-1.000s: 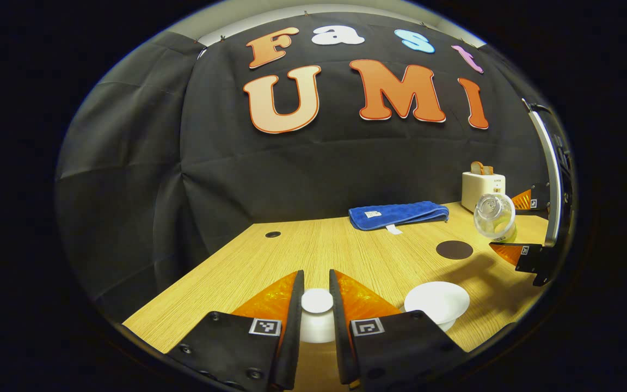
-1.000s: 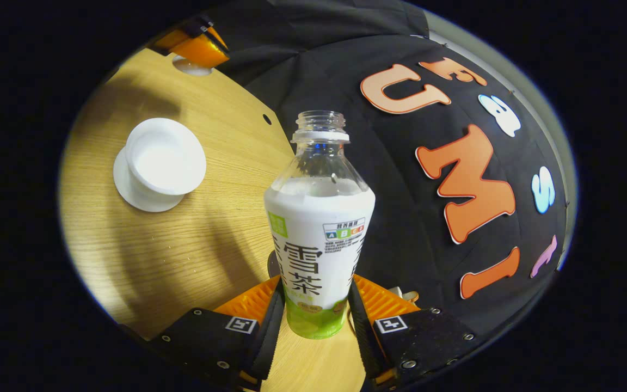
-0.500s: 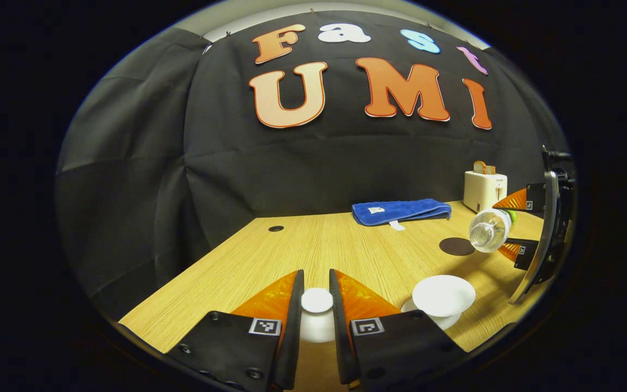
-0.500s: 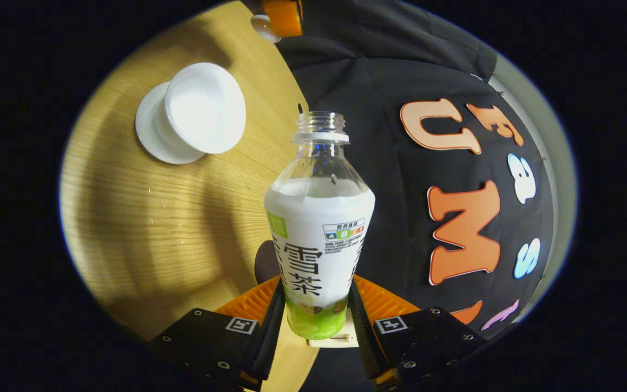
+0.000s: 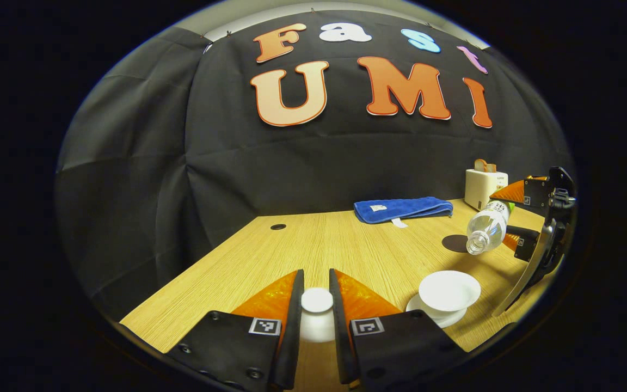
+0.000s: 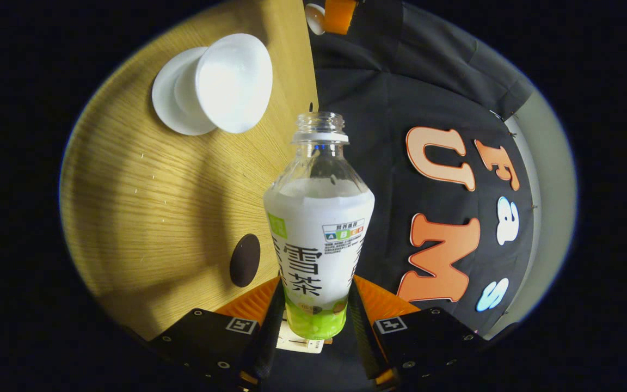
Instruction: Open the teacup lid with one hand, grasp the water bottle and pour water into the teacup with the other hand; after pouring, place the water bottle on the coaster and then close the teacup lid.
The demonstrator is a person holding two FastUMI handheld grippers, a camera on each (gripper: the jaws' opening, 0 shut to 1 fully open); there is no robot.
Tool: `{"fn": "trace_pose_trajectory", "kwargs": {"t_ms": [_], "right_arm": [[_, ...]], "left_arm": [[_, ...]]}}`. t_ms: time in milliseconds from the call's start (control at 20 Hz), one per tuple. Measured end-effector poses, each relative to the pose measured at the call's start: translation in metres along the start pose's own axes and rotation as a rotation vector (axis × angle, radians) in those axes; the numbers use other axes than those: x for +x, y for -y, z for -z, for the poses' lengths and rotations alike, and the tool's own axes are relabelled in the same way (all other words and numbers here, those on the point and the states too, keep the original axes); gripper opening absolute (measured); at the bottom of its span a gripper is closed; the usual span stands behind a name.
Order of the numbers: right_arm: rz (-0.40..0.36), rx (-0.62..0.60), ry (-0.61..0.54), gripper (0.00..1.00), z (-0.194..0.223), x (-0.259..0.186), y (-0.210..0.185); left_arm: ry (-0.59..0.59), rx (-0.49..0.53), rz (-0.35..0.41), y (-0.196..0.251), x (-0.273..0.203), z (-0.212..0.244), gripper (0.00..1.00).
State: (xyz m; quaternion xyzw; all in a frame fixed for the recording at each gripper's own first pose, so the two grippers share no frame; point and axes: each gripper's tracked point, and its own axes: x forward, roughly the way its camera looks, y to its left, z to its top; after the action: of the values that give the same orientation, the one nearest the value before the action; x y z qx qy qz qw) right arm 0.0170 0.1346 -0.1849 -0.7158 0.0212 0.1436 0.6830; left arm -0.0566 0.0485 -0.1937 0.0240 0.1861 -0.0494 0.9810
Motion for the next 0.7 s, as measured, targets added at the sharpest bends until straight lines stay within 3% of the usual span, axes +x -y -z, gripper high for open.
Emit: {"fn": "trace_pose_trajectory", "kwargs": {"t_ms": [550, 700], "right_arm": [[0.049, -0.110, 0.045, 0.61, -0.005, 0.003, 0.006], [0.070, -0.133, 0.045, 0.64, -0.005, 0.005, 0.012]], "left_arm": [[0.003, 0.008, -0.005, -0.007, -0.002, 0.002, 0.33], [0.003, 0.008, -0.005, -0.009, -0.003, 0.004, 0.33]]}}
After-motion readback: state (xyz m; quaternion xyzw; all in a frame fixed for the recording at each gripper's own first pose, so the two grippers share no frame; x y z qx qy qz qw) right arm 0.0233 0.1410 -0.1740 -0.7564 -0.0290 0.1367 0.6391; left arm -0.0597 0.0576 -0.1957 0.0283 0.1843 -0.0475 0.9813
